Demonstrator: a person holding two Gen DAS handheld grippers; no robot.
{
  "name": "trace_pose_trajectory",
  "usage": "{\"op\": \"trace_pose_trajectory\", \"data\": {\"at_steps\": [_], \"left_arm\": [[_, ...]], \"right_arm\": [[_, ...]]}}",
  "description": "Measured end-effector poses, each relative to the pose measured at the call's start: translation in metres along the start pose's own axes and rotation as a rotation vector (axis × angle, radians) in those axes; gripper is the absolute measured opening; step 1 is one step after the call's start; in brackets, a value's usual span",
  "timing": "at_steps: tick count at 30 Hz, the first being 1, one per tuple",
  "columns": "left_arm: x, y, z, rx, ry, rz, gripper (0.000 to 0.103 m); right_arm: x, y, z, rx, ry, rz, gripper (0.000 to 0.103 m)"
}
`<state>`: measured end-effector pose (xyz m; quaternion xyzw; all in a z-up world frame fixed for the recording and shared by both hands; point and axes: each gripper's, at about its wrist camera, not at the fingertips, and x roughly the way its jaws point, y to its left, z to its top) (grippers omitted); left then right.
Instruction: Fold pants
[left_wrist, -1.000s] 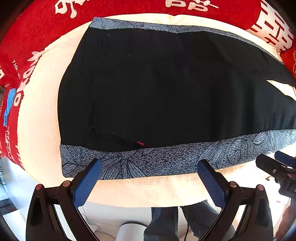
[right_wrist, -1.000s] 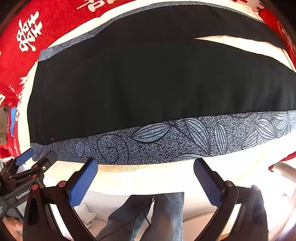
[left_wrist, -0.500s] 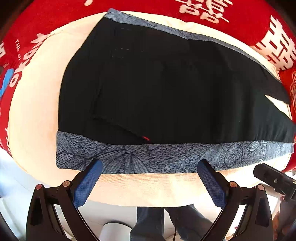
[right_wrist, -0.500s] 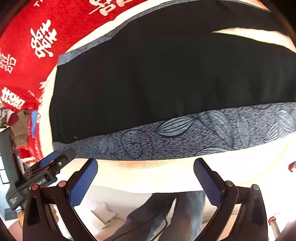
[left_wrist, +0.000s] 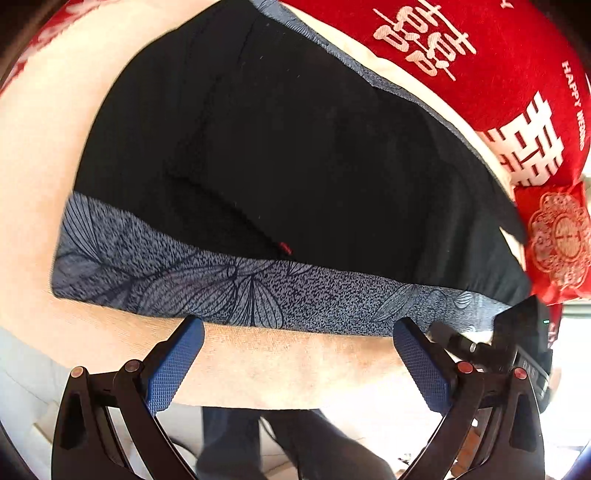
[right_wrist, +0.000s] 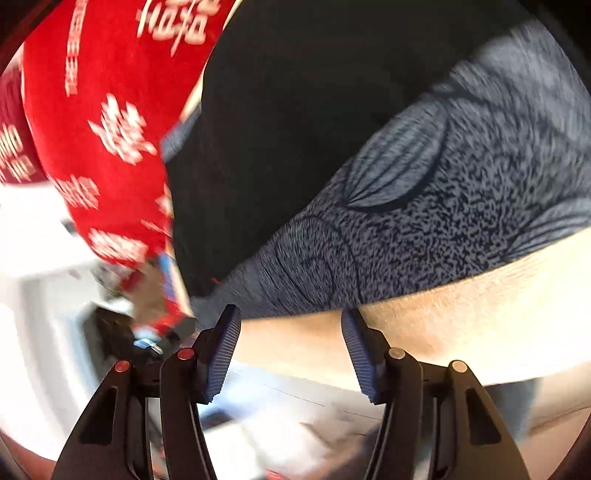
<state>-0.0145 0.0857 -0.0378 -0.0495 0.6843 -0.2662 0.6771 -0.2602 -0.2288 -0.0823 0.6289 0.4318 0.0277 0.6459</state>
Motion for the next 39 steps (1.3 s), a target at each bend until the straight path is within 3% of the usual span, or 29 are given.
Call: {"op": "trace_pose_trajectory", "data": {"at_steps": [1, 3, 5, 8, 13, 14, 16, 18, 19, 20, 22, 25, 26, 28, 31, 36, 39], "left_arm": [[0.003, 0.002, 0.001, -0.008, 0.005, -0.007, 0.103], [0.008, 0.006, -0.001, -0.02, 0.012, -0.006, 0.103], [0.011, 0.009, -0.002, -0.048, 0.02, -0.015, 0.103], [0.016, 0.012, 0.003, -0.124, 0.023, -0.058, 0.103], [0.011, 0.02, 0.018, -0.232, -0.058, -0.103, 0.101], [0.01, 0.024, 0.022, -0.257, -0.075, -0.09, 0.088], [0.012, 0.028, 0.029, -0.277, -0.055, -0.05, 0.079], [0.009, 0.021, 0.032, -0.217, -0.048, 0.015, 0.061], [0.008, 0.018, 0.032, -0.157, -0.044, 0.065, 0.046], [0.007, 0.02, 0.031, -0.127, -0.047, 0.078, 0.04], [0.006, 0.023, 0.031, -0.14, -0.039, 0.05, 0.038], [0.005, 0.033, 0.033, -0.178, -0.027, 0.01, 0.031], [0.004, 0.035, 0.034, -0.185, -0.028, 0.003, 0.026], [0.001, 0.037, 0.033, -0.184, -0.03, -0.004, 0.024], [-0.011, 0.029, 0.034, -0.173, -0.034, 0.031, 0.024], [-0.041, -0.004, 0.054, -0.165, -0.095, 0.055, 0.024], [-0.054, -0.028, 0.083, -0.155, -0.148, 0.071, 0.024]], "right_arm": [[0.0, -0.002, 0.001, 0.024, -0.008, 0.032, 0.061], [0.002, -0.007, 0.004, 0.095, -0.035, 0.11, 0.05], [0.001, -0.007, 0.006, 0.129, -0.049, 0.144, 0.005], [-0.009, 0.013, 0.01, 0.11, -0.073, 0.209, 0.005], [-0.02, 0.038, 0.014, 0.041, -0.046, 0.199, 0.005], [-0.021, 0.036, 0.014, 0.033, -0.038, 0.186, 0.006], [-0.018, 0.035, 0.016, 0.016, -0.019, 0.14, 0.009], [-0.015, 0.028, 0.018, 0.029, -0.004, 0.098, 0.009], [-0.017, 0.021, 0.019, 0.04, -0.01, 0.08, 0.01], [-0.02, 0.015, 0.02, 0.048, -0.023, 0.062, 0.011], [-0.028, 0.003, 0.022, 0.074, -0.065, 0.046, 0.014], [-0.035, -0.01, 0.025, 0.151, -0.11, 0.121, 0.015], [-0.035, -0.013, 0.026, 0.178, -0.118, 0.138, 0.01], [-0.041, -0.012, 0.026, 0.198, -0.134, 0.123, 0.004], [-0.053, 0.016, 0.031, 0.107, -0.12, 0.079, 0.004], [-0.072, 0.066, 0.076, -0.011, -0.062, 0.037, 0.004], [-0.079, 0.094, 0.11, -0.075, -0.032, 0.037, 0.004]]}}
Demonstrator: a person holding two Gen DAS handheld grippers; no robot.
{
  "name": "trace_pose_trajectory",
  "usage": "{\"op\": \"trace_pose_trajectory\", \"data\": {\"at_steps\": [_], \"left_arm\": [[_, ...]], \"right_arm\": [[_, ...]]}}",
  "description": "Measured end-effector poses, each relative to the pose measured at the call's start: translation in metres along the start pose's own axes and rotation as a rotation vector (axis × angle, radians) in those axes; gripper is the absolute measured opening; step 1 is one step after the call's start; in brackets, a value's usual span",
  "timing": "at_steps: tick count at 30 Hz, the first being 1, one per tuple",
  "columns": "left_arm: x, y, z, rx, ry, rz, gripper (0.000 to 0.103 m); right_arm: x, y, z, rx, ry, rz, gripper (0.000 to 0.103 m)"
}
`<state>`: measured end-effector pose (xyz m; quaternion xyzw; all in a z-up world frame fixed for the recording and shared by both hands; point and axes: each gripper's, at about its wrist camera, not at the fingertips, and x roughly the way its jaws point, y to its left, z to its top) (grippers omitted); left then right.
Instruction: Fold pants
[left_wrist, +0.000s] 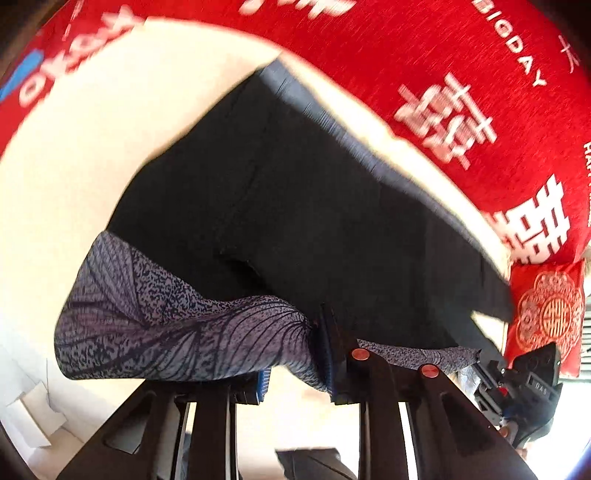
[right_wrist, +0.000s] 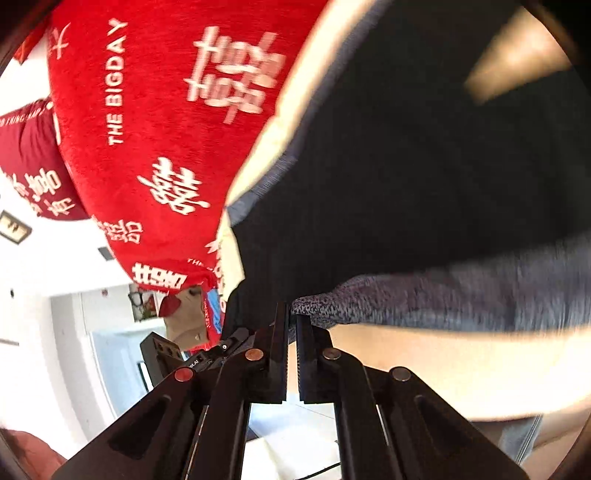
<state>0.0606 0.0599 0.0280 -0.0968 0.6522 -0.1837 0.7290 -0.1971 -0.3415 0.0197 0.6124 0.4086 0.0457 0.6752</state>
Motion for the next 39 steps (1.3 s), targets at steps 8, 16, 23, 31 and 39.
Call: {"op": "trace_pose_trajectory", "data": {"at_steps": [8, 16, 23, 31, 39], "left_arm": [[0.026, -0.059, 0.122, 0.14, -0.186, 0.031, 0.025], [0.123, -0.043, 0.187, 0.094, -0.142, 0.217, 0.032], [0.072, -0.052, 0.18, 0.128, -0.211, 0.304, 0.032], [0.131, -0.062, 0.175, 0.177, -0.134, 0.364, 0.033], [0.118, -0.087, 0.17, 0.242, -0.104, 0.411, 0.033]], "right_arm": [[0.039, 0.05, 0.139, -0.171, 0.099, -0.064, 0.004], [0.123, 0.02, 0.214, -0.228, 0.194, -0.286, 0.007], [0.12, 0.072, 0.196, -0.423, 0.179, -0.322, 0.056], [0.206, 0.082, 0.166, -0.592, 0.3, -0.474, 0.041], [0.108, 0.079, 0.191, -0.504, 0.114, -0.403, 0.052]]}}
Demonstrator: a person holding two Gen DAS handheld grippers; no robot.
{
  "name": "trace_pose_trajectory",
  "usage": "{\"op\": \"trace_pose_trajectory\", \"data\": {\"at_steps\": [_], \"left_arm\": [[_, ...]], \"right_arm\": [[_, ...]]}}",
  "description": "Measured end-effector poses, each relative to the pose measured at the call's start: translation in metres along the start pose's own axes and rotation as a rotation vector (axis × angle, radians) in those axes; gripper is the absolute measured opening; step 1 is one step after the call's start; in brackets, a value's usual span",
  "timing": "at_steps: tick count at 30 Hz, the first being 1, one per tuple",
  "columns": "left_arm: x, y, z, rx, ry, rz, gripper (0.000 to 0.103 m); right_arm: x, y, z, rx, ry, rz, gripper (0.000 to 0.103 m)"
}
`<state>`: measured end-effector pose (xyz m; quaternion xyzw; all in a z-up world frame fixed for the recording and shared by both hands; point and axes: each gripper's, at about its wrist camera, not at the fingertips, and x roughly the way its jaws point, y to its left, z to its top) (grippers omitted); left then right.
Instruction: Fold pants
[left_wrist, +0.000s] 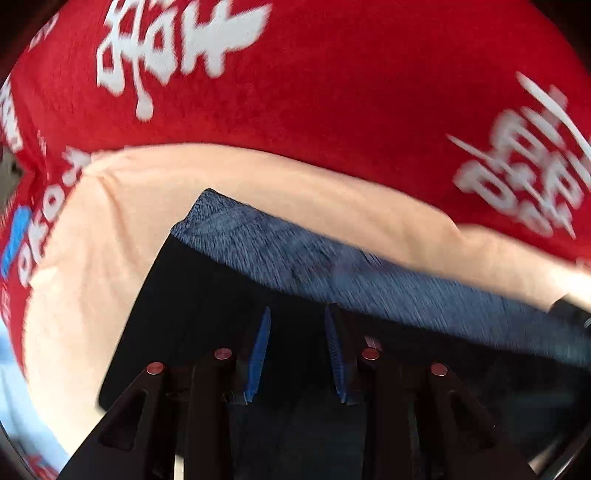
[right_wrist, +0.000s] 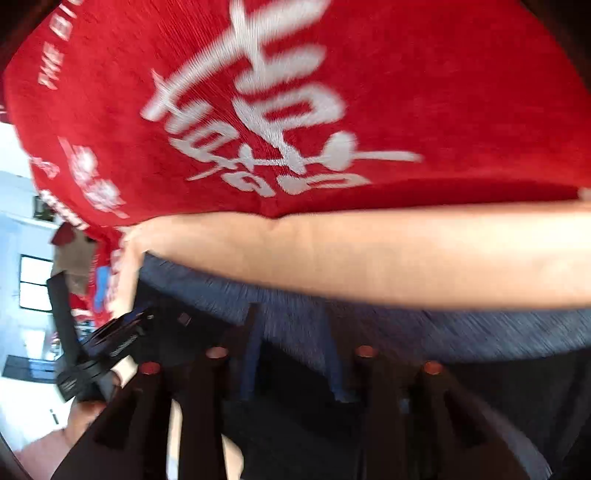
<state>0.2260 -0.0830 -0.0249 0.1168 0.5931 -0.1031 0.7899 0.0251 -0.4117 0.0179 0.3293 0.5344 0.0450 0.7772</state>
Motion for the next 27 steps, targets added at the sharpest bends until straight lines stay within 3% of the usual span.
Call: {"op": "trace_pose_trajectory", "data": {"at_steps": [3, 7, 10, 12, 15, 20, 25, 27], "left_arm": [[-0.023, -0.025, -0.028, 0.085, 0.025, -0.032, 0.033], [-0.045, -0.072, -0.069, 0.188, 0.073, -0.119, 0.033], [-0.057, -0.118, -0.099, 0.258, 0.109, -0.21, 0.033], [-0.065, -0.145, -0.115, 0.295, 0.127, -0.265, 0.033], [-0.07, -0.185, -0.139, 0.351, 0.131, -0.333, 0.033], [-0.071, -0.218, -0.163, 0.416, 0.121, -0.342, 0.033], [-0.073, -0.231, -0.182, 0.472, 0.124, -0.317, 0.033], [-0.072, -0.23, -0.186, 0.485, 0.118, -0.304, 0.033]], "right_arm": [[-0.039, -0.004, -0.039, -0.008, -0.011, 0.023, 0.057], [-0.1, -0.033, -0.107, 0.083, -0.05, -0.009, 0.057], [-0.144, -0.054, -0.164, 0.195, -0.117, -0.086, 0.057], [-0.163, -0.072, -0.201, 0.24, -0.132, -0.167, 0.063], [-0.169, -0.079, -0.25, 0.263, -0.113, -0.348, 0.064], [-0.153, -0.074, -0.311, 0.264, -0.134, -0.472, 0.064], [-0.124, -0.055, -0.336, 0.188, -0.149, -0.585, 0.064], [-0.109, -0.048, -0.336, 0.115, -0.144, -0.667, 0.064]]}}
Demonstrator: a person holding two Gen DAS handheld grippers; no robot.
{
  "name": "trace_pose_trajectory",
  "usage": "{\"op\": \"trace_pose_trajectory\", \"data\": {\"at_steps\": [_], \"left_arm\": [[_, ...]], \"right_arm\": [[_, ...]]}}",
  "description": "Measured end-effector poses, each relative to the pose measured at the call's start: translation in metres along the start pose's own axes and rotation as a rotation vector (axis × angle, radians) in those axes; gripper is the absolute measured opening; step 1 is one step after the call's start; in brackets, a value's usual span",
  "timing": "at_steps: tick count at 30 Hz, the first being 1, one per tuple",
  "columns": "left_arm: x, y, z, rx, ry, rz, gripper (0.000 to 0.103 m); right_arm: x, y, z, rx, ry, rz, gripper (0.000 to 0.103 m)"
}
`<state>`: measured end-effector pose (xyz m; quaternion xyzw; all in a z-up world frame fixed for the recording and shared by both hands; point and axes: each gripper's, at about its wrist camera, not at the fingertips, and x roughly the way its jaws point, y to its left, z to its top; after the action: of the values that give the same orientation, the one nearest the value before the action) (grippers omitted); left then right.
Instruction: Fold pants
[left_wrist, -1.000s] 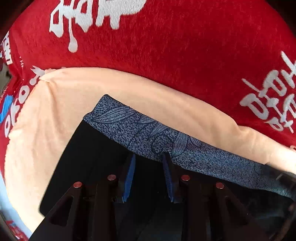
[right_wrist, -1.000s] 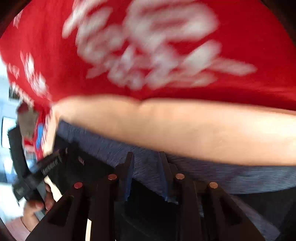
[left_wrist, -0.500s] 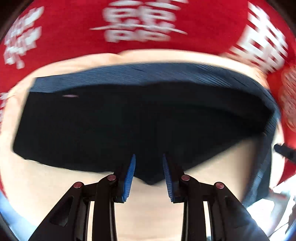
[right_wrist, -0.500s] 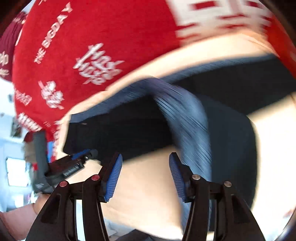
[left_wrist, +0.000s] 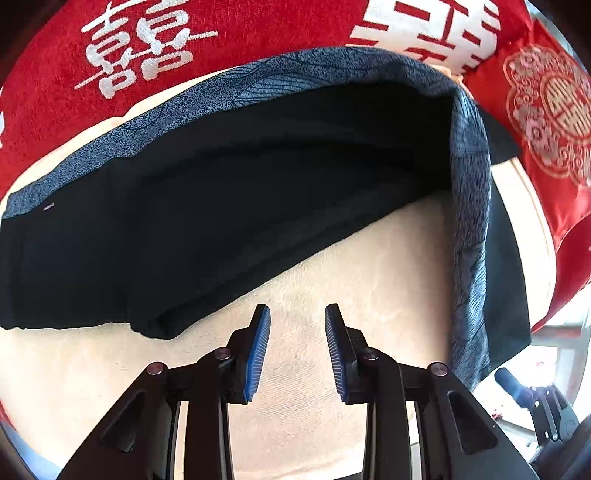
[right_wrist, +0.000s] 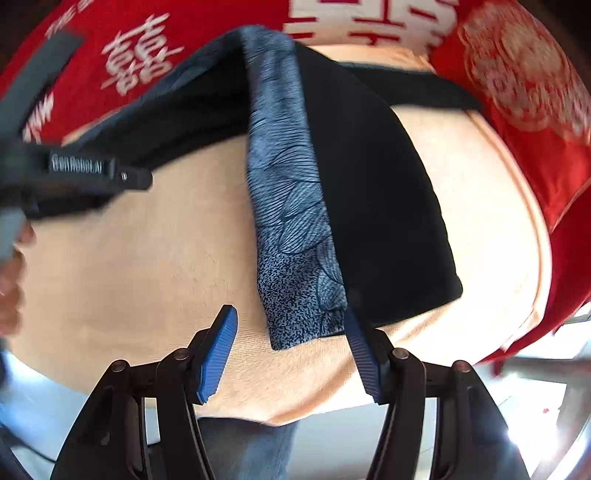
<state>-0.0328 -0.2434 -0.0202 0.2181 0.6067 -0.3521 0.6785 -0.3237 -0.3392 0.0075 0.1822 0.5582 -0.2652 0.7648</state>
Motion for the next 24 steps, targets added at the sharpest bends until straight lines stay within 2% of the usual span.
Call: {"op": "trace_pose_trajectory", "data": {"at_steps": [2, 4, 5, 7, 10, 11, 15, 17, 18, 22, 24], "left_arm": [[-0.003, 0.001, -0.001, -0.002, -0.016, 0.009, 0.033], [-0.005, 0.004, 0.0, -0.018, -0.027, 0.018, 0.033], [-0.008, 0.007, -0.003, -0.03, -0.03, 0.02, 0.033], [-0.007, 0.013, -0.002, -0.043, -0.036, 0.021, 0.033], [-0.008, 0.015, 0.002, -0.052, -0.05, 0.03, 0.033], [-0.009, 0.014, 0.006, -0.062, -0.053, 0.031, 0.033], [-0.015, 0.01, 0.023, -0.118, -0.063, 0.039, 0.033], [-0.015, 0.007, 0.034, -0.15, -0.064, 0.057, 0.033], [-0.014, 0.006, 0.039, -0.162, -0.061, 0.064, 0.033], [-0.003, 0.002, 0.061, -0.199, -0.047, 0.112, 0.033], [0.003, 0.003, 0.069, -0.224, -0.038, 0.14, 0.033]], "right_arm": [[0.013, 0.013, 0.001, -0.067, 0.005, -0.102, 0.064], [0.023, 0.014, 0.002, -0.093, 0.004, -0.142, 0.057], [0.022, 0.009, 0.006, -0.095, -0.005, -0.127, 0.042], [0.013, -0.006, 0.015, -0.072, -0.006, -0.032, 0.013], [-0.011, -0.041, 0.041, 0.001, -0.029, 0.08, 0.011], [-0.018, -0.051, 0.05, 0.011, -0.045, 0.093, 0.007], [-0.041, -0.1, 0.116, 0.029, -0.106, 0.115, 0.007], [-0.045, -0.135, 0.159, 0.025, -0.136, 0.109, 0.007], [-0.047, -0.144, 0.168, 0.02, -0.142, 0.106, 0.007], [-0.021, -0.194, 0.251, 0.034, -0.124, 0.116, 0.007], [-0.003, -0.21, 0.275, 0.048, -0.112, 0.124, 0.007]]}}
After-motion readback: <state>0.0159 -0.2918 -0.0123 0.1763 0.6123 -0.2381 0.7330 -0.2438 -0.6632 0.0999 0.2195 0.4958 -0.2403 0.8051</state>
